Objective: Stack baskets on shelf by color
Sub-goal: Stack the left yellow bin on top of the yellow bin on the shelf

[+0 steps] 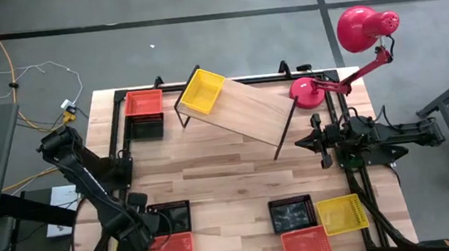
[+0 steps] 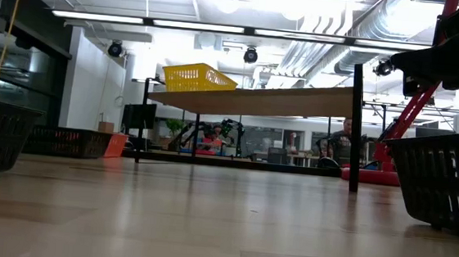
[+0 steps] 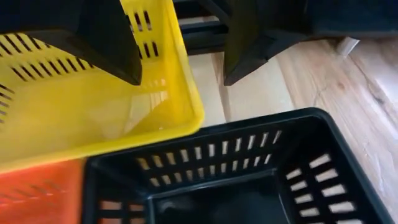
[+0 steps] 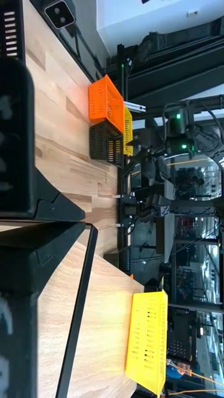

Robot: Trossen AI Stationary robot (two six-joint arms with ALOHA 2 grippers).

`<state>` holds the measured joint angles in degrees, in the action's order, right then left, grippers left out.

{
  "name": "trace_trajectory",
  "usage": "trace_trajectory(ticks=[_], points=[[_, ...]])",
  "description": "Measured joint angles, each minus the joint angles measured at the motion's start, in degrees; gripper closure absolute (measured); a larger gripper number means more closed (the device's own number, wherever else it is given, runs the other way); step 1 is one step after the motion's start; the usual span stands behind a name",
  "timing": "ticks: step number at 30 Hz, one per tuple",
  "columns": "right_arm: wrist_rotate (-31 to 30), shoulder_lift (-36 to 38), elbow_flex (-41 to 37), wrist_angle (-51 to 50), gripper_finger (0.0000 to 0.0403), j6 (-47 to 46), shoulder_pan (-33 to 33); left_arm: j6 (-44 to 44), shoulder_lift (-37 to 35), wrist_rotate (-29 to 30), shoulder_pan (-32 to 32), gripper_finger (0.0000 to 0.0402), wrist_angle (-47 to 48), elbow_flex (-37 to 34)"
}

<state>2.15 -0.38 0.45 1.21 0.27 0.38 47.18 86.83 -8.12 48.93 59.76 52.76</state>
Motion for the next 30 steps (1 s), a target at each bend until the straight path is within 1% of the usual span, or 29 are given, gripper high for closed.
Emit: trace_trajectory(ticks=[5,8,11,16,17,20,22,25,28,30], points=[[0.0,0.0,0.0,0.0,0.0402,0.0,0.0,0.8,0.0,-0.2,0.0,0.0194,-1.9,-2.2],[0.0,0.0,0.0,0.0,0.0402,0.0,0.0,0.7,0.0,-0.2,0.0,0.0216,-3.4,-2.7],[0.0,0.0,0.0,0.0,0.0402,0.0,0.0,0.3,0.0,-0.2,0.0,0.0266,-4.3,-2.7],[0.0,0.0,0.0,0.0,0.0402,0.0,0.0,0.3,0.0,-0.4,0.0,0.0381,-4.3,-2.7],[0.0,0.0,0.0,0.0,0.0402,0.0,0.0,0.5,-0.3,-0.5,0.0,0.039,-4.3,-2.7],[0.0,0.0,0.0,0.0,0.0402,0.0,0.0,0.8,-1.8,-0.6,-0.3,0.0383,-4.1,-2.7],[0.0,0.0,0.0,0.0,0.0402,0.0,0.0,0.8,-3.5,-0.7,-0.8,0.0386,-3.8,-2.7],[0.0,0.0,0.0,0.0,0.0402,0.0,0.0,0.9,-7.0,-0.7,-2.2,0.0398,-3.4,-2.7],[0.0,0.0,0.0,0.0,0.0402,0.0,0.0,1.5,-11.2,-1.0,-3.8,0.0397,-2.8,-2.7],[0.0,0.0,0.0,0.0,0.0402,0.0,0.0,1.6,-14.0,-2.3,-5.0,0.0399,-2.8,-2.7]])
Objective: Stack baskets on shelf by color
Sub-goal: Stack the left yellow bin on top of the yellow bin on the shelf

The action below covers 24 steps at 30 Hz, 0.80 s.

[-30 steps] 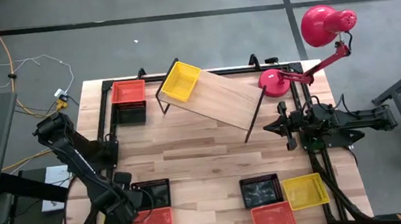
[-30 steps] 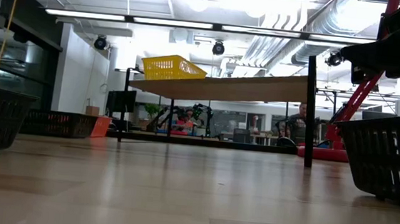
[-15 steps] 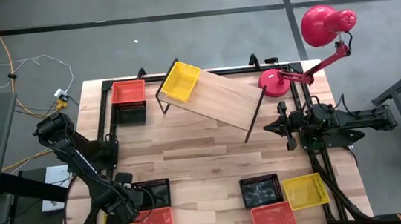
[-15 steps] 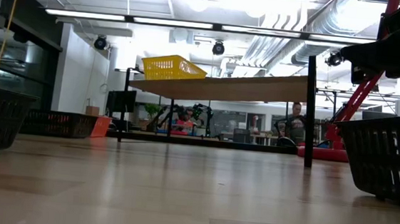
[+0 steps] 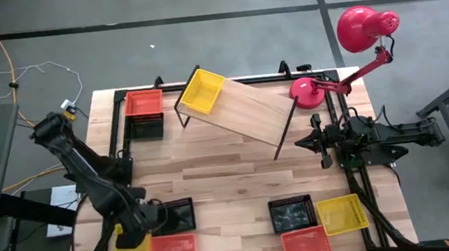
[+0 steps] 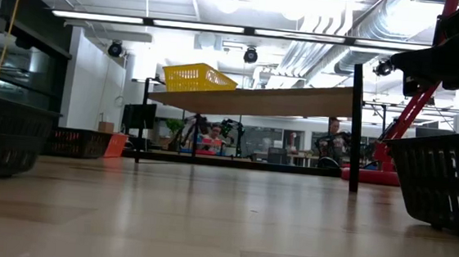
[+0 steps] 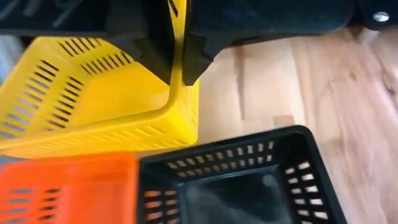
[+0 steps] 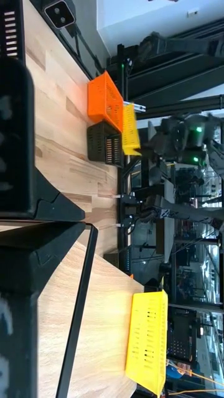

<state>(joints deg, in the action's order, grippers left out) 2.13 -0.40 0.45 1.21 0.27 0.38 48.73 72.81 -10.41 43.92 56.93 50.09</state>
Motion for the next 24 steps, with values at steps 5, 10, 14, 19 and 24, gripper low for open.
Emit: trace_trajectory(ticks=[5,10,14,19,24], points=[[0.0,0.0,0.0,0.0,0.0402,0.0,0.0,0.8,-6.9,-5.8,-3.7,0.04,0.1,0.1],[0.0,0.0,0.0,0.0,0.0402,0.0,0.0,2.3,-12.4,-8.2,-8.4,0.0401,0.3,3.7],[0.0,0.0,0.0,0.0,0.0402,0.0,0.0,2.3,-14.5,-2.5,-14.1,0.0401,0.2,9.5],[0.0,0.0,0.0,0.0,0.0402,0.0,0.0,5.5,-14.7,17.9,-23.3,0.0401,-2.8,16.2],[0.0,0.0,0.0,0.0,0.0402,0.0,0.0,17.9,-14.7,41.3,-32.0,0.0401,-14.2,16.9]])
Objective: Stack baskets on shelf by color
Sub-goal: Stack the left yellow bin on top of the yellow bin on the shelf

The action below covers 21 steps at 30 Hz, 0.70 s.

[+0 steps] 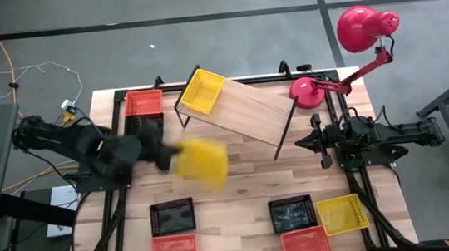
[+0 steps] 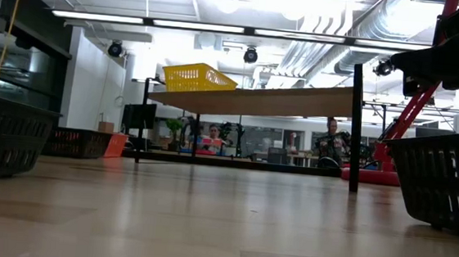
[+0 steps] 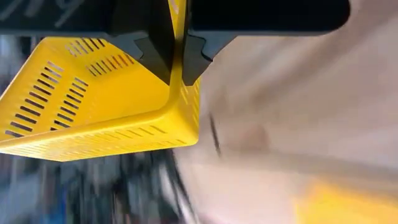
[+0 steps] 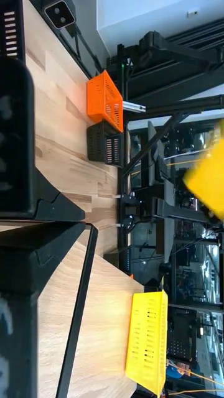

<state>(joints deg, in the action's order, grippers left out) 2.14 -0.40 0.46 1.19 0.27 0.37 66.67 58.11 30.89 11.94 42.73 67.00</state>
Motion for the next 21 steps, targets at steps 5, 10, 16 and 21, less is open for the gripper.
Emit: trace_trajectory(ticks=[5,10,16,21], points=[[0.0,0.0,0.0,0.0,0.0402,0.0,0.0,18.2,1.1,20.3,-5.9,0.0401,-7.2,-2.0],[0.0,0.0,0.0,0.0,0.0402,0.0,0.0,40.6,4.8,29.7,-9.1,0.0401,-11.2,-5.6],[0.0,0.0,0.0,0.0,0.0402,0.0,0.0,46.8,12.0,28.0,-10.8,0.0401,-21.9,-6.1],[0.0,0.0,0.0,0.0,0.0402,0.0,0.0,46.5,14.3,27.7,-13.5,0.0401,-21.0,-6.1]])
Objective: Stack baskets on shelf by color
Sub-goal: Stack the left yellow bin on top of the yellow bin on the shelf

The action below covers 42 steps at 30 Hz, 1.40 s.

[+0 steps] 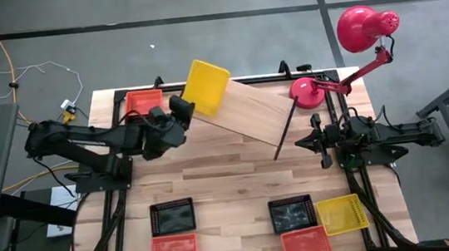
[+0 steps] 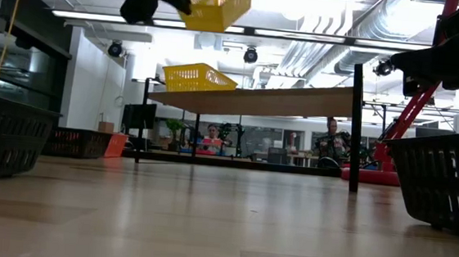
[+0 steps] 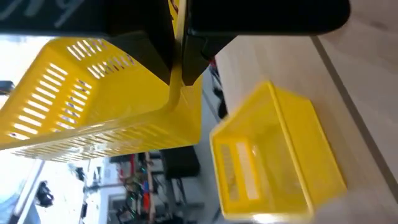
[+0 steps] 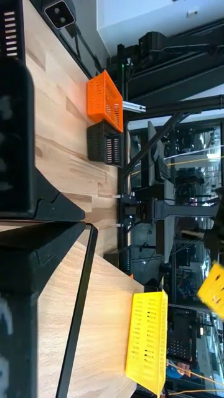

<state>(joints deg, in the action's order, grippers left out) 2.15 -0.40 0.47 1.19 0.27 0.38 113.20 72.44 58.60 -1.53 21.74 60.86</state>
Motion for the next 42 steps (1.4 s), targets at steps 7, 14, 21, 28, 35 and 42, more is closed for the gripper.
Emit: trace_trajectory(ticks=[7,14,21,28,35,42], points=[[0.0,0.0,0.0,0.0,0.0402,0.0,0.0,-1.3,0.0,-5.6,-6.4,0.0401,3.6,0.0],[0.0,0.0,0.0,0.0,0.0402,0.0,0.0,-3.0,2.1,-10.7,-9.5,0.0401,3.9,0.0],[0.0,0.0,0.0,0.0,0.0402,0.0,0.0,-0.9,3.0,-12.5,-10.1,0.0401,8.0,0.0],[0.0,0.0,0.0,0.0,0.0402,0.0,0.0,-0.6,2.9,-11.7,-10.1,0.0401,8.5,0.0],[0.0,0.0,0.0,0.0,0.0402,0.0,0.0,0.4,2.9,-12.4,-10.1,0.0401,8.4,0.0],[0.0,0.0,0.0,0.0,0.0402,0.0,0.0,-0.9,2.9,-13.0,-10.1,0.0374,8.3,0.0]])
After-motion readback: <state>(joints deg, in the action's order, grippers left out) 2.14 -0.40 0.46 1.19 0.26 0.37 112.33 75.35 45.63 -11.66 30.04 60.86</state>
